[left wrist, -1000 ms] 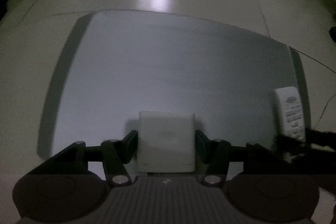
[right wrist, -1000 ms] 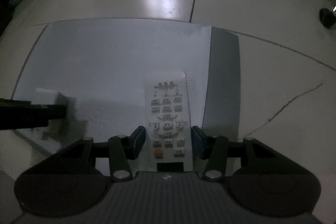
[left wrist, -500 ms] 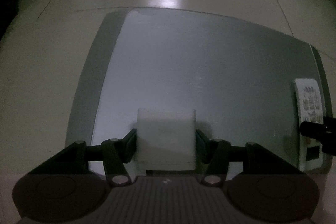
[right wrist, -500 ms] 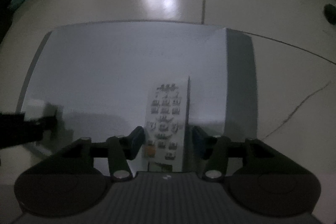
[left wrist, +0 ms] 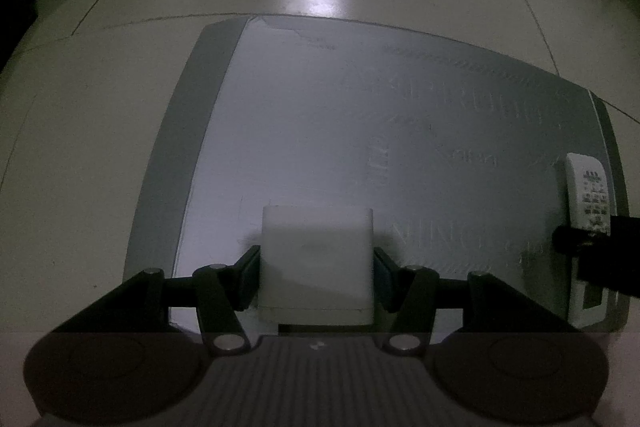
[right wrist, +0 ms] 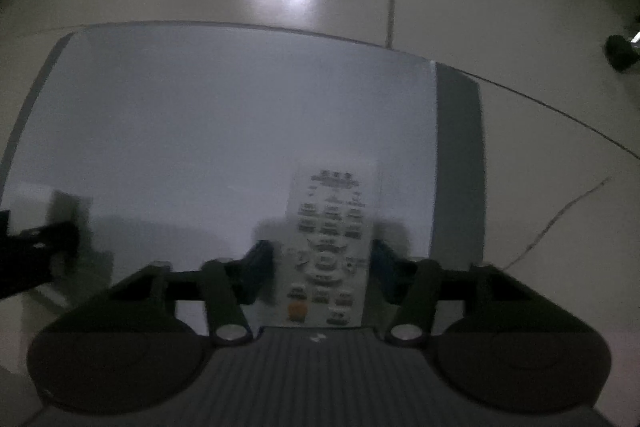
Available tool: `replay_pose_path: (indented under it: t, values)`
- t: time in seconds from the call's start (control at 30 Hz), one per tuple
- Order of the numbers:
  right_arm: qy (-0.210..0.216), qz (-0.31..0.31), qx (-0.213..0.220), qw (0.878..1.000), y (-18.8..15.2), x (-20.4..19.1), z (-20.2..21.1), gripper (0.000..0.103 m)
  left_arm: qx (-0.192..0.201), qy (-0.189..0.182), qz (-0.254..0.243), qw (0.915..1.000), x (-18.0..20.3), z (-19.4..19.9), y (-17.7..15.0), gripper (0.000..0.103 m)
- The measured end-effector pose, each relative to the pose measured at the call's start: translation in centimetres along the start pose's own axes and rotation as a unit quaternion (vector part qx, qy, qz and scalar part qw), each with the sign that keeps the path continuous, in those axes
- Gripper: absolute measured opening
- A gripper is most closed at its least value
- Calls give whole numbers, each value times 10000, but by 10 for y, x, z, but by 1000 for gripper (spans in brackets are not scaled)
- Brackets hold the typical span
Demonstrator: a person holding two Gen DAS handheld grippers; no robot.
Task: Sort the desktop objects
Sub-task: 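Lift the charger with the left tool while the right tool lifts the remote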
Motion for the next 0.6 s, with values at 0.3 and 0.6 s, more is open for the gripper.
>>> replay_pose_path:
  t: [0.3, 0.6]
  values:
    - [342, -270, 25, 9990, -2, 3, 9, 49, -4, -102, 231, 9997, -5, 4, 1, 51]
    - [500, -258, 42, 9984, -2, 5, 20, 49, 76, -99, 86, 9999, -5, 16, 7, 51]
Point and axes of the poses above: each gripper's, at about its wrist camera, not at the fingertips, and z roughly against the way its jaws point, x to its right, y to its top, the point moved 6 cm from there along -z, roughly the way its jaws point, and after that the axes turned 8 degrees about -z, right-handed, at the moved point
